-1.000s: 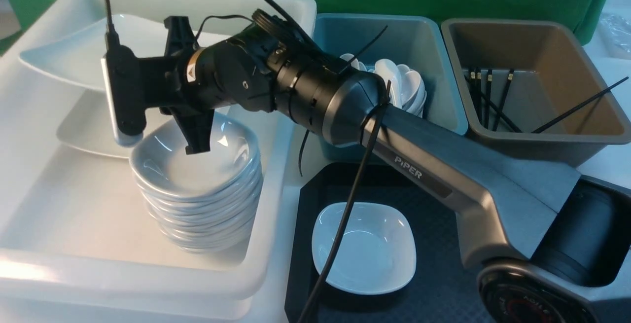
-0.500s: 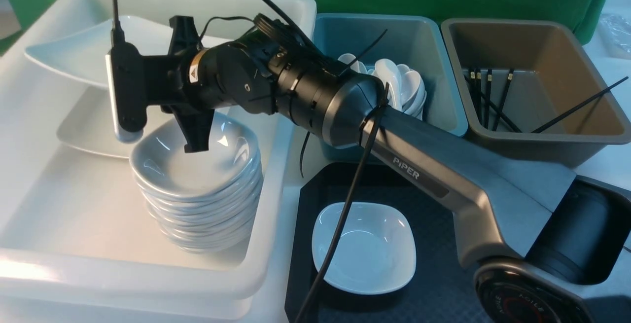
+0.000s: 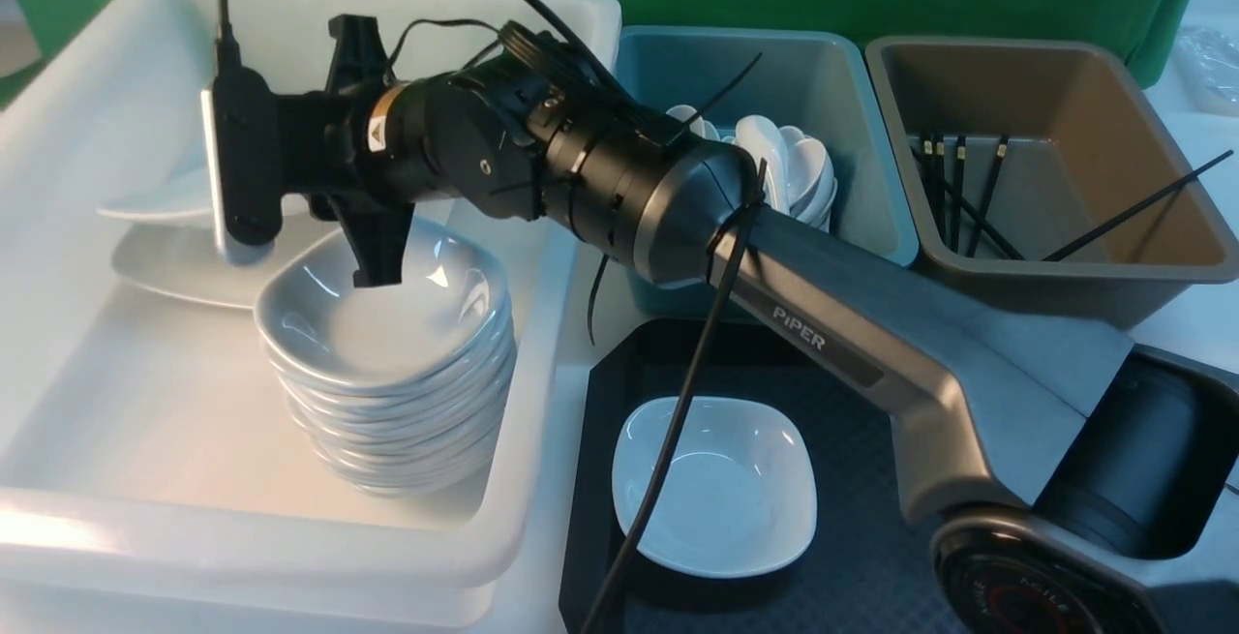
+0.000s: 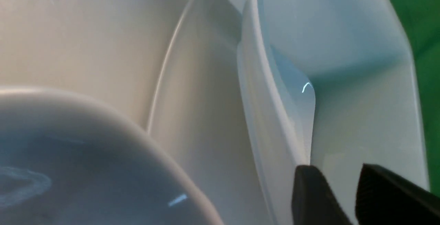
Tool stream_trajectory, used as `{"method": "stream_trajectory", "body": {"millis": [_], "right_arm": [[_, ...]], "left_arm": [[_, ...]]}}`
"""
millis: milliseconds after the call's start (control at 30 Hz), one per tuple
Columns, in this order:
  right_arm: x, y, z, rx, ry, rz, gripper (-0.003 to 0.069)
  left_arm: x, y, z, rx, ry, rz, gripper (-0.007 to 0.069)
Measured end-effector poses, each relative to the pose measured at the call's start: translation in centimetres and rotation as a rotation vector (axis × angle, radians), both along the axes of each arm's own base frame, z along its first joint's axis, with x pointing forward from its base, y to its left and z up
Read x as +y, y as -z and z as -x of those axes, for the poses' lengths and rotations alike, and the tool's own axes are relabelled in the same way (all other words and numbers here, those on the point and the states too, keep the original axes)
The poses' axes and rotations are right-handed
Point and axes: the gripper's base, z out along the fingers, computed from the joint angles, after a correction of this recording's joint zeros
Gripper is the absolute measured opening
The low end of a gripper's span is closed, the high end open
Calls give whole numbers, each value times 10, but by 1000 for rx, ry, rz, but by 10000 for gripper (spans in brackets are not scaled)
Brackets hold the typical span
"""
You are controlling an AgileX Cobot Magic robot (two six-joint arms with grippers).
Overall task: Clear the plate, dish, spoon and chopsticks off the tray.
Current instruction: Use the right arm to put the plate into the large storage box on the left, then use the left arm to grab a small plate from the dinner plate
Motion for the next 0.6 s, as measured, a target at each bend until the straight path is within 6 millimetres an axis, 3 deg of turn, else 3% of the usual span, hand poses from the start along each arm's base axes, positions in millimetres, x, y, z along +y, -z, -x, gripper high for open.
{"method": "stream_trajectory", "body": {"millis": [133, 300, 400, 500, 600], "right_arm": [[-2, -10, 1, 23, 31, -54, 393], [-10, -33, 9, 81, 65, -77, 455], [-21, -55, 19, 150, 96, -75, 438], [-43, -95, 38, 265, 161, -94, 378], [-75, -142, 67, 390, 236, -104, 272]], "left_arm": [[0, -2, 0, -17, 0, 6, 7], [0, -2, -1, -26, 0, 10, 7], [0, -3, -1, -29, 1, 12, 7], [-2, -3, -2, -22, 8, 18, 7], [-8, -4, -11, 12, 39, -1, 7]]}}
